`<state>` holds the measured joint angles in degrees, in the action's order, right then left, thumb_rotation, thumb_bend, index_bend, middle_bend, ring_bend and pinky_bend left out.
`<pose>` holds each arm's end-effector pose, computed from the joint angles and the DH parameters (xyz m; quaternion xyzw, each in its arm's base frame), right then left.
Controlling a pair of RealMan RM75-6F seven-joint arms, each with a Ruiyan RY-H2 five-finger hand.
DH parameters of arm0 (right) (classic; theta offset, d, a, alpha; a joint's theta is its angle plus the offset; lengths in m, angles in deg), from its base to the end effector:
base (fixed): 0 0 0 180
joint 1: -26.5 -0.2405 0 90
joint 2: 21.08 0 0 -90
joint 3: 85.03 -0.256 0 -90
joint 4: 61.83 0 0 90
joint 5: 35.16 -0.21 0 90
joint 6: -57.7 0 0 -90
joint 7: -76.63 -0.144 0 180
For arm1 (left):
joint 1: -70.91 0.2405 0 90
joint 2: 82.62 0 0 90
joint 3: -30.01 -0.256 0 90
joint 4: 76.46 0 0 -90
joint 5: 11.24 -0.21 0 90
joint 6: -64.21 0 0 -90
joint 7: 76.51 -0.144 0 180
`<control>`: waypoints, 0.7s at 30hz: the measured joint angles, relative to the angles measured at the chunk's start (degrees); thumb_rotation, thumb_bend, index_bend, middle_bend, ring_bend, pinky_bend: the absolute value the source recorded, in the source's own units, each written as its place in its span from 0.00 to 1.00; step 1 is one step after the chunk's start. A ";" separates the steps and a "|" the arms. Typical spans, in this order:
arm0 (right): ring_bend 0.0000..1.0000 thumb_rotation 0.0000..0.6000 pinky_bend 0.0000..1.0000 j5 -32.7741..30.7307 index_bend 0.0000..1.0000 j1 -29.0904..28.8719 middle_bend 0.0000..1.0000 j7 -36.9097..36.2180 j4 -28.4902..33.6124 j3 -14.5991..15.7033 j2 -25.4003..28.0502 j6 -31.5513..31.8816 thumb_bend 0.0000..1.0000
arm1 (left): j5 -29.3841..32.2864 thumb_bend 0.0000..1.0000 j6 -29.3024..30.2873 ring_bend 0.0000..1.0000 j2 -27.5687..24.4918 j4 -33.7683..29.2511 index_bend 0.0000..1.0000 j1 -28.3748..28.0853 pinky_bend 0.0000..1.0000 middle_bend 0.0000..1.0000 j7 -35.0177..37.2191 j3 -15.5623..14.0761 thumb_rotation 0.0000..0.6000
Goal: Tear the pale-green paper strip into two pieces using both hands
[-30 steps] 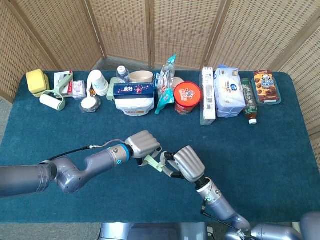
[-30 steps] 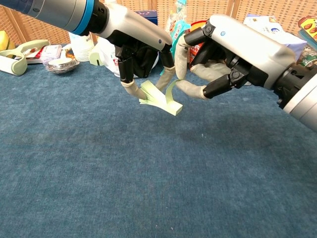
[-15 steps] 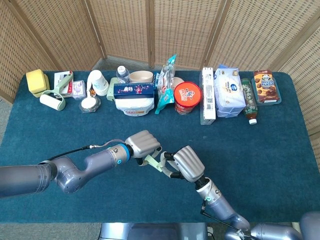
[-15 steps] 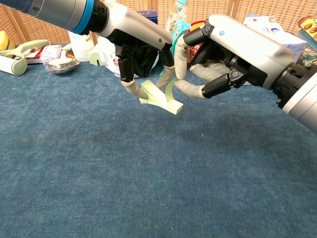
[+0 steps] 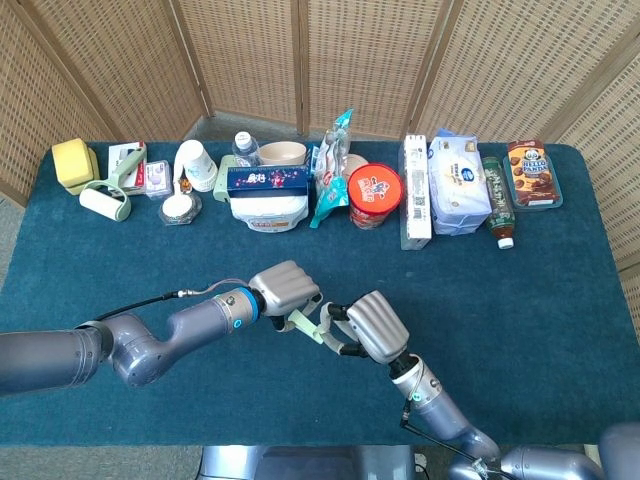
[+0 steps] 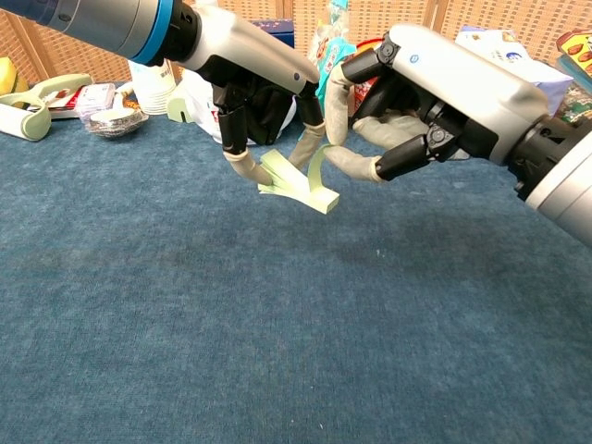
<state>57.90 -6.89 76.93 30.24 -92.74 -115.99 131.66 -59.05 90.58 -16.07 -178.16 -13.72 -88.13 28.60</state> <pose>-0.0892 -0.2629 -0.0077 0.6574 -0.3694 0.6044 0.2570 0.0064 0.3485 0.0182 -0.9130 -0.2798 -0.2075 0.2125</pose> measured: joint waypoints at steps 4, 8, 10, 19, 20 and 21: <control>1.00 1.00 0.97 -0.20 0.85 0.04 1.00 -0.28 -0.05 0.01 0.04 -0.01 0.46 | -0.17 0.46 0.05 1.00 -0.03 -0.09 0.75 0.06 0.97 1.00 0.00 -0.03 1.00; 1.00 1.00 0.97 -0.40 0.87 0.14 1.00 -0.77 -0.12 -0.02 0.11 0.08 0.46 | -0.29 0.46 0.08 1.00 -0.03 -0.02 0.75 0.11 0.97 1.00 0.01 -0.06 1.00; 1.00 1.00 0.97 -0.48 0.88 0.21 1.00 -0.96 -0.15 -0.03 0.26 0.15 0.47 | -0.34 0.46 0.09 1.00 0.01 0.09 0.75 0.14 0.97 1.00 0.00 -0.10 1.00; 1.00 1.00 0.97 -0.43 0.91 0.80 1.00 -2.17 -0.04 0.20 1.46 0.85 0.49 | -0.55 0.46 0.30 1.00 -0.26 0.53 0.75 0.71 0.97 1.00 0.05 -0.60 1.00; 1.00 1.00 0.97 -0.43 0.91 0.88 1.00 -2.24 -0.02 0.23 1.61 0.93 0.49 | -0.58 0.46 0.35 1.00 -0.35 0.54 0.75 0.83 0.97 1.00 0.11 -0.62 1.00; 1.00 1.00 0.97 -0.43 0.91 0.98 1.00 -2.31 -0.03 0.27 1.77 1.03 0.49 | -0.62 0.46 0.40 1.00 -0.44 0.55 0.75 0.95 0.97 1.00 0.18 -0.63 1.00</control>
<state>57.47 -5.92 74.62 30.22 -92.47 -114.21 132.69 -59.67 90.98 -16.51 -177.60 -12.77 -87.95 27.97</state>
